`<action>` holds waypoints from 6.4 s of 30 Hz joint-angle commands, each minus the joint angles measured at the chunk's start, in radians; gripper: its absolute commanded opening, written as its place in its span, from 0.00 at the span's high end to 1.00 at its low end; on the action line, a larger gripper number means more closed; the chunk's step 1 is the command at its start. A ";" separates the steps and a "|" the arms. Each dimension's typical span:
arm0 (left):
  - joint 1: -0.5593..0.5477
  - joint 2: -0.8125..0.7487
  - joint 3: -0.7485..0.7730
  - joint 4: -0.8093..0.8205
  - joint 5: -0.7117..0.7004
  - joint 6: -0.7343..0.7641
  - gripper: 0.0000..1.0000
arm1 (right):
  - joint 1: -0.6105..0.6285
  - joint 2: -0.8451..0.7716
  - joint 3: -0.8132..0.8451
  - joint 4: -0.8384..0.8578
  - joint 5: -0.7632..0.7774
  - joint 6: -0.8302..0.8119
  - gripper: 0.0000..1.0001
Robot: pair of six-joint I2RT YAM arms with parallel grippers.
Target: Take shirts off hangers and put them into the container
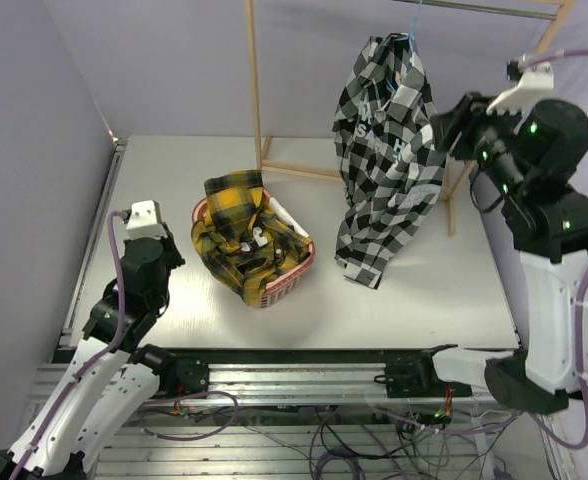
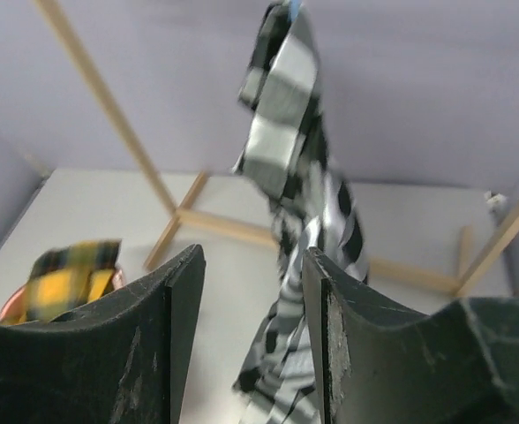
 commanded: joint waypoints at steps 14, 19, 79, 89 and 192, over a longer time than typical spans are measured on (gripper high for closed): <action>0.004 -0.035 0.026 0.017 0.115 0.099 0.69 | -0.011 0.441 0.372 -0.054 0.207 -0.136 0.59; 0.005 -0.030 0.026 0.021 0.131 0.101 0.69 | -0.020 0.427 0.325 -0.047 0.220 -0.136 0.64; 0.005 -0.042 0.009 0.075 0.342 0.109 0.49 | -0.037 0.238 0.106 0.198 0.159 -0.207 0.48; 0.005 -0.043 0.000 0.082 0.333 0.114 0.51 | -0.056 0.296 0.058 0.111 0.132 -0.176 0.48; -0.239 0.447 0.723 -0.038 0.604 0.501 0.29 | -0.074 -0.455 -0.540 0.020 -0.973 0.012 1.00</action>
